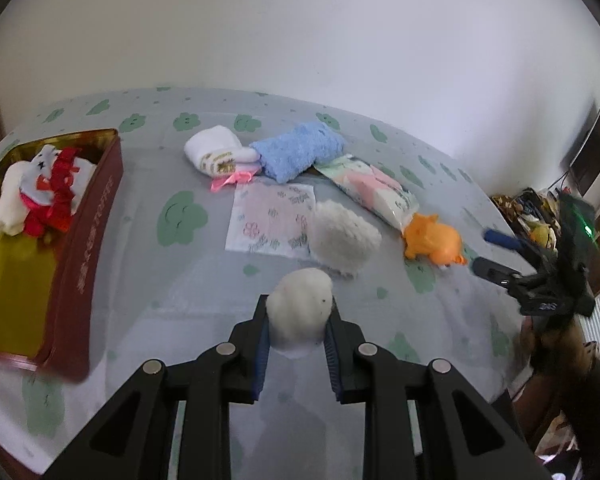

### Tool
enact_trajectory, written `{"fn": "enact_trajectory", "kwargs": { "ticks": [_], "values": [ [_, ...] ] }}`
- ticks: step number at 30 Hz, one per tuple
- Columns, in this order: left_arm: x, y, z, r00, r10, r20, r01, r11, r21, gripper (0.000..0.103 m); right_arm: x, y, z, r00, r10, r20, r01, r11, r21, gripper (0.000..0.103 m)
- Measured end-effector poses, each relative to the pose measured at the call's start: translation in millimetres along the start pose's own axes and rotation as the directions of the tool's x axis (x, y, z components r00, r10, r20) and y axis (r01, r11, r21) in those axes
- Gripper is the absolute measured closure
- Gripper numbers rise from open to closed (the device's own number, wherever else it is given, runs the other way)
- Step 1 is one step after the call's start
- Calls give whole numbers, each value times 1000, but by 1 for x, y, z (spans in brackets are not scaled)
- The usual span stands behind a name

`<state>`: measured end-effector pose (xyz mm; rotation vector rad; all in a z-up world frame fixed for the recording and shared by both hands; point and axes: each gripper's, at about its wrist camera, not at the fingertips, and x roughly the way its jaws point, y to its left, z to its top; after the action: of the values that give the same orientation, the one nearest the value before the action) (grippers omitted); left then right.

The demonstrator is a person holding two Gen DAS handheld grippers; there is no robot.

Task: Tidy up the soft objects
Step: 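Grasp the white ball sock with the left gripper while the right grasps the orange duck, then carry the white ball sock into the tin box and release it with the left gripper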

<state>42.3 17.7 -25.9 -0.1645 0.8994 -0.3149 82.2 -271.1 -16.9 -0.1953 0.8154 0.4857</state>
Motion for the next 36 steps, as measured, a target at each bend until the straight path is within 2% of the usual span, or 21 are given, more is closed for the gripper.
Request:
{"fn": "enact_trajectory", "kwargs": {
  "ticks": [2, 3, 4, 9, 11, 12, 13, 17, 21, 26, 30, 36],
  "values": [
    [-7, -1, -3, 1000, 1, 6, -1, 1000, -1, 79, 16, 5, 9, 998, 17, -61, -22, 996, -90, 1],
    [-11, -3, -5, 1000, 1, 11, -1, 1000, -2, 79, 24, 6, 14, 995, 29, -91, -40, 991, -127, 4],
    [-16, -3, -6, 1000, 3, 16, -3, 1000, -4, 79, 28, 7, 18, 994, 26, -104, -41, 988, -151, 9],
    [-28, -8, -9, 1000, -4, 27, 4, 1000, -8, 78, 48, 4, 29, 984, 19, -177, -60, 971, -230, 9],
    [-30, -11, -9, 1000, -10, 28, 10, 1000, 0, 78, 54, 2, 31, 978, 37, -208, -85, 970, -228, 20],
    [-30, -12, -9, 1000, -8, 23, 8, 1000, 7, 78, 59, 2, 31, 973, 45, -227, -98, 969, -225, 37],
    [-29, -13, -9, 1000, -3, 19, 2, 1000, 10, 78, 61, 2, 30, 970, 47, -239, -102, 969, -223, 46],
    [-30, -14, -10, 1000, -5, 21, 4, 1000, 4, 78, 63, 7, 25, 967, 14, -253, -72, 972, -222, 52],
    [-33, -10, -10, 1000, -8, 26, 9, 1000, -28, 78, 48, 2, 20, 979, 13, -204, -40, 991, -127, 53],
    [-44, -4, -11, 999, -2, 50, 5, 998, -58, 78, 23, -2, 8, 989, 61, -138, -57, 998, 28, 53],
    [-56, 6, -12, 998, 0, 69, 6, 996, -91, 78, -1, -5, -6, 990, 126, -61, -112, 975, 191, 53],
    [-74, 23, -10, 995, 28, 95, -17, 992, -122, 78, -20, 1, -22, 984, 178, 14, -173, 929, 326, 53]
  ]
}}
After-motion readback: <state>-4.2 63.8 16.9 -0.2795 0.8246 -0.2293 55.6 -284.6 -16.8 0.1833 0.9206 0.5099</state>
